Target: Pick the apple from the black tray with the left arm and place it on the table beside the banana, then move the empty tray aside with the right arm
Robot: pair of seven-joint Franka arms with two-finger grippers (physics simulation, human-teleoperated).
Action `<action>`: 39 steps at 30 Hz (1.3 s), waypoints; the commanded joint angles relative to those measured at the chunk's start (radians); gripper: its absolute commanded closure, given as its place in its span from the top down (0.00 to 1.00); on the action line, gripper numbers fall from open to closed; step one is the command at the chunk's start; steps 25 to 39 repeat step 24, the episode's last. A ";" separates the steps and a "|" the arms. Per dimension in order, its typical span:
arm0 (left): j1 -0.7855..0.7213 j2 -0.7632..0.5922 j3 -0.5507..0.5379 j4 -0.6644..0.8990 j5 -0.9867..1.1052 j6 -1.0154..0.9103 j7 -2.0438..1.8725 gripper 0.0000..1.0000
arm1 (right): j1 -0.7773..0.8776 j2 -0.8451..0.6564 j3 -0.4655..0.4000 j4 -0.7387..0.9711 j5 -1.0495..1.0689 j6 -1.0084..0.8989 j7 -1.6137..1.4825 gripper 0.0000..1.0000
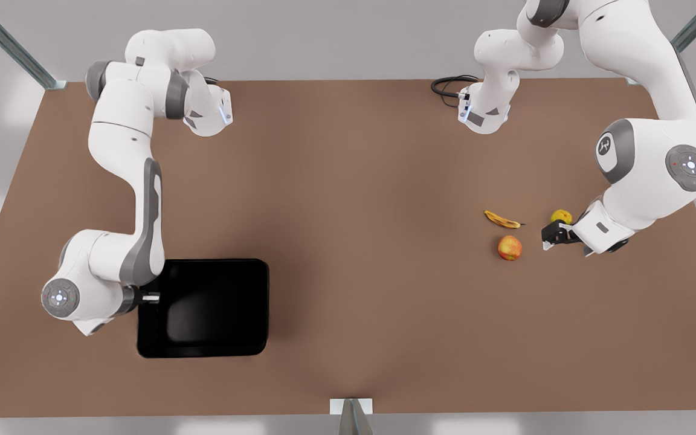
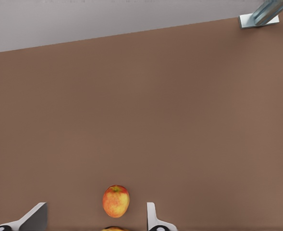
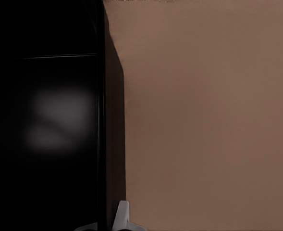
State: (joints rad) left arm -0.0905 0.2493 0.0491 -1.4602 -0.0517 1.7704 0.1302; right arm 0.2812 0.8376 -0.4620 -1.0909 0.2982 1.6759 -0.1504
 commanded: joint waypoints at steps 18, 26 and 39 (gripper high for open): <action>-0.009 0.008 -0.006 0.006 0.030 0.064 -0.006 1.00 | -0.207 -0.377 0.545 0.009 -0.336 -0.137 -0.081 1.00; -0.009 0.007 -0.006 0.006 0.030 0.064 -0.007 1.00 | -0.221 -0.377 0.556 0.008 -0.353 -0.151 -0.038 1.00; -0.009 0.007 -0.006 0.006 0.030 0.064 -0.007 1.00 | -0.221 -0.377 0.556 0.008 -0.353 -0.151 -0.038 1.00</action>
